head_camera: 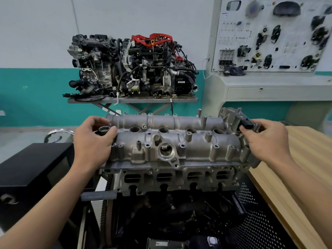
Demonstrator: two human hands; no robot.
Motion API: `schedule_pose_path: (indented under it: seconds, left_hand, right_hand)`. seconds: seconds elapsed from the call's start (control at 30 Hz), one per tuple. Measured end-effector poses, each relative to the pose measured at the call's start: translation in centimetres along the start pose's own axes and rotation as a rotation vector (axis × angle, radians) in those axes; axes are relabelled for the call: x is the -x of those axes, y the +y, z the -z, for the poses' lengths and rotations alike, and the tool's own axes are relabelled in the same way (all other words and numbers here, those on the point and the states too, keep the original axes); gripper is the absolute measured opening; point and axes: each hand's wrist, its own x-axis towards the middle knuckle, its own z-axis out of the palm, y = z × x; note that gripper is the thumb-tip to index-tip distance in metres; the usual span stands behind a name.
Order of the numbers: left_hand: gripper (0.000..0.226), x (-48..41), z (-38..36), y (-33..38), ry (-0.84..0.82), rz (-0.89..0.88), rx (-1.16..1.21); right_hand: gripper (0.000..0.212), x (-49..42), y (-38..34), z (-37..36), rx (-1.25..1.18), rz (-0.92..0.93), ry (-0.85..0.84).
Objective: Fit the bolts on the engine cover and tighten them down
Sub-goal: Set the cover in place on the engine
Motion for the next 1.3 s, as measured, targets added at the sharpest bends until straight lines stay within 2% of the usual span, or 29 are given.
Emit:
schedule_pose_path:
  seconds: [0.13,0.4,0.57,0.67,0.9,0.97,1.03,1.17,1.3]
  left_hand:
    - [0.013,0.0,-0.3,0.2,0.027,-0.007,0.006]
    - [0.019,1.8,-0.4,0.7,0.109,-0.016,-0.001]
    - [0.019,0.8,-0.8,0.9,0.135,-0.007,0.012]
    - [0.02,0.1,-0.9,0.5,0.123,0.018,0.048]
    - [0.037,-3.4,-0.5,2.2,0.102,0.1,0.07]
    - [0.039,-3.8,-0.4,2.2,0.093,0.11,0.049]
    - [0.038,-2.7,-0.5,1.4,0.086,0.098,0.046]
    - [0.038,-1.1,-0.8,-0.6,0.084,0.033,0.017]
    - [0.035,-1.0,-0.8,-0.7,0.096,-0.009,0.013]
  right_hand:
    - [0.012,-0.7,-0.1,-0.1,0.014,0.035,-0.004]
    - [0.041,-2.8,0.7,-0.6,-0.016,0.023,-0.07]
    - [0.028,-3.3,0.9,-1.3,-0.041,-0.016,-0.084]
    - [0.002,-3.0,1.0,-1.2,-0.037,-0.033,-0.117]
    - [0.03,-6.6,-1.9,-0.3,0.049,-0.137,-0.121]
    - [0.026,-6.7,-2.4,0.2,0.075,-0.149,-0.141]
    - [0.01,-5.4,-1.8,0.5,0.102,-0.114,-0.151]
    - [0.038,-2.4,-0.6,0.7,0.069,-0.098,-0.12]
    - [0.034,-1.9,-0.6,0.2,-0.017,-0.116,-0.059]
